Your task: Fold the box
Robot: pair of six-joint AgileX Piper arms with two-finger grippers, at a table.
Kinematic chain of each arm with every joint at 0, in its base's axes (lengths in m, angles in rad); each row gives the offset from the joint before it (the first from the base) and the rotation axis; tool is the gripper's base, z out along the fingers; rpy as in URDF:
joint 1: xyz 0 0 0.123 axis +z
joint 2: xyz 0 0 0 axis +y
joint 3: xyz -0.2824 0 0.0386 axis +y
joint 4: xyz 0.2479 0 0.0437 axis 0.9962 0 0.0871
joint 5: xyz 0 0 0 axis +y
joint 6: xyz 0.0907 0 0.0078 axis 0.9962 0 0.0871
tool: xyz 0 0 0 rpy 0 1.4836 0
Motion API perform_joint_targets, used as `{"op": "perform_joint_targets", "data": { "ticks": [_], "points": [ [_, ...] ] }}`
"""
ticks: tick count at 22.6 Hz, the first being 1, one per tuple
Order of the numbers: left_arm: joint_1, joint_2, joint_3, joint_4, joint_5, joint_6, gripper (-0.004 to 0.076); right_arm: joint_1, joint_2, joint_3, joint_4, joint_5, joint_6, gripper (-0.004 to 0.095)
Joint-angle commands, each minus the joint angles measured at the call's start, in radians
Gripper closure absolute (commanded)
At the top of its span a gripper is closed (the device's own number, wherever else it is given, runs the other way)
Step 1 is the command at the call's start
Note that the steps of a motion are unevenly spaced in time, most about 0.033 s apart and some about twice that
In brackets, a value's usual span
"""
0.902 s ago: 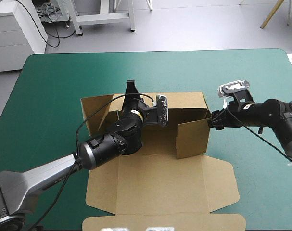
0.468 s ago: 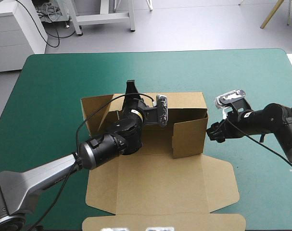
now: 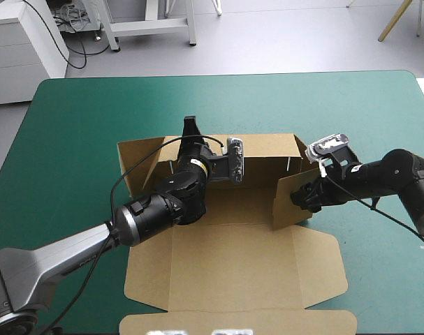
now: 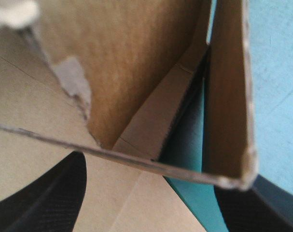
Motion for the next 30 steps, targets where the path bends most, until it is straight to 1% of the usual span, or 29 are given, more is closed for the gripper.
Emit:
{"op": "perform_joint_targets", "data": {
  "ticks": [1, 3, 6, 7, 9, 11, 15, 17, 18, 20, 21, 22, 25, 26, 27, 28, 30],
  "points": [
    [-0.018, 0.003, 0.018, -0.204, 0.012, -0.009, 0.0734, -0.002, -0.024, -0.01, 0.159, -0.051, -0.103, 0.0238],
    [-0.018, 0.003, 0.018, -0.204, 0.012, -0.009, 0.0734, 0.017, -0.019, 0.0, 0.182, -0.083, -0.127, 0.0238],
    [-0.018, 0.005, 0.018, -0.22, 0.005, 0.005, 0.0734, 0.06, -0.018, 0.005, 0.173, -0.151, -0.127, 0.0238],
    [-0.018, 0.013, 0.018, -0.25, 0.001, 0.04, 0.0734, 0.086, -0.018, 0.005, 0.173, -0.203, -0.135, 0.0238],
    [-0.018, 0.031, 0.018, -0.295, 0.014, 0.069, 0.0734, 0.113, -0.018, 0.005, 0.166, -0.269, -0.135, 0.0238],
    [-0.018, 0.04, 0.018, -0.338, 0.02, 0.08, 0.0734, 0.118, -0.018, 0.005, 0.156, -0.28, -0.137, 0.0238],
    [-0.018, 0.062, 0.021, -0.472, 0.016, 0.204, 0.0734, 0.122, -0.017, 0.005, 0.145, -0.28, -0.154, 0.0238],
    [-0.018, 0.075, 0.022, -0.501, 0.018, 0.211, 0.0734, 0.122, -0.017, 0.005, 0.145, -0.28, -0.165, 0.0268],
    [-0.019, 0.079, 0.022, -0.502, 0.02, 0.213, 0.0734, 0.122, -0.017, 0.005, 0.145, -0.276, -0.17, 0.0339],
    [-0.019, 0.081, 0.022, -0.506, 0.025, 0.213, 0.0734, 0.122, -0.017, 0.005, 0.145, -0.272, -0.168, 0.0528],
    [-0.019, 0.081, 0.02, -0.506, 0.027, 0.211, 0.0734, 0.122, -0.017, 0.005, 0.145, -0.269, -0.168, 0.0651],
    [-0.019, 0.081, 0.019, -0.506, 0.035, 0.211, 0.0734, 0.122, -0.017, 0.005, 0.145, -0.269, -0.168, 0.0725],
    [-0.02, 0.081, 0.016, -0.512, 0.043, 0.205, 0.0724, 0.122, -0.017, 0.005, 0.148, -0.26, -0.168, 0.0901],
    [-0.02, 0.081, 0.016, -0.512, 0.043, 0.207, 0.071, 0.122, -0.017, 0.005, 0.149, -0.26, -0.168, 0.0926],
    [-0.021, 0.079, 0.016, -0.517, 0.043, 0.216, 0.0675, 0.122, -0.017, 0.005, 0.15, -0.26, -0.168, 0.0925],
    [-0.026, 0.079, 0.016, -0.517, 0.043, 0.217, 0.0608, 0.122, -0.017, 0.005, 0.15, -0.26, -0.168, 0.0927],
    [-0.026, 0.076, 0.003, -0.532, 0.043, 0.217, 0.0429, 0.122, -0.017, 0.005, 0.155, -0.26, -0.168, 0.0927]
  ]
}}
